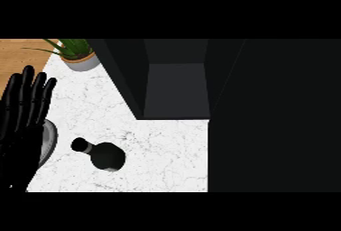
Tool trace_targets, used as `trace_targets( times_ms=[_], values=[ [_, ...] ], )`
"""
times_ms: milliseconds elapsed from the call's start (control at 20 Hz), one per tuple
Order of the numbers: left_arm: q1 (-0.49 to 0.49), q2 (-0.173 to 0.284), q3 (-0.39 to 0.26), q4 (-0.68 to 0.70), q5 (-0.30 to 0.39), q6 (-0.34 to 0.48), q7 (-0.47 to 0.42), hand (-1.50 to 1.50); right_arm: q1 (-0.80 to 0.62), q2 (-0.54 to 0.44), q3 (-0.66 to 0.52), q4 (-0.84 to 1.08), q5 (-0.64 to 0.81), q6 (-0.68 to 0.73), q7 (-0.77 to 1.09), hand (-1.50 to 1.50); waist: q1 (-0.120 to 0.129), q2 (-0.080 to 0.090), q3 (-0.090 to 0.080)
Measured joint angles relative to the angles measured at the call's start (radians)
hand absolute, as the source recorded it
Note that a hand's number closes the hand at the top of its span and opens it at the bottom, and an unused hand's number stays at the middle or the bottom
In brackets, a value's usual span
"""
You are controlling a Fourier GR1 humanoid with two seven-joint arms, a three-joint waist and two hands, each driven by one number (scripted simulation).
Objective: Pick up the wine, place it into the cabinet and close the cabinet
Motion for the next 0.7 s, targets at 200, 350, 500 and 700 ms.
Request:
trace_targets(
  times_ms=[200, 350, 500, 700],
  values=[
    [-0.034, 0.008, -0.079, 0.020, 0.073, -0.098, 0.009, -1.50, 0.032, 0.016, 0.023, -0.030, 0.000, 0.001, -0.002, -1.50, -0.010, 0.016, -0.006],
    [-0.040, 0.014, -0.173, 0.052, 0.177, -0.211, 0.042, -1.50, 0.060, 0.023, 0.074, -0.052, -0.032, 0.039, 0.014, -1.50, -0.025, 0.022, -0.007],
    [-0.017, 0.016, -0.251, 0.061, 0.287, -0.282, 0.130, -1.50, 0.100, 0.010, 0.148, -0.076, -0.093, 0.116, 0.049, -1.50, -0.022, 0.023, -0.008],
    [0.010, 0.038, -0.301, -0.041, 0.433, -0.300, 0.290, -1.50, 0.177, -0.013, 0.196, -0.187, -0.158, 0.165, 0.119, -1.50, -0.011, 0.020, -0.008]
  ],
)
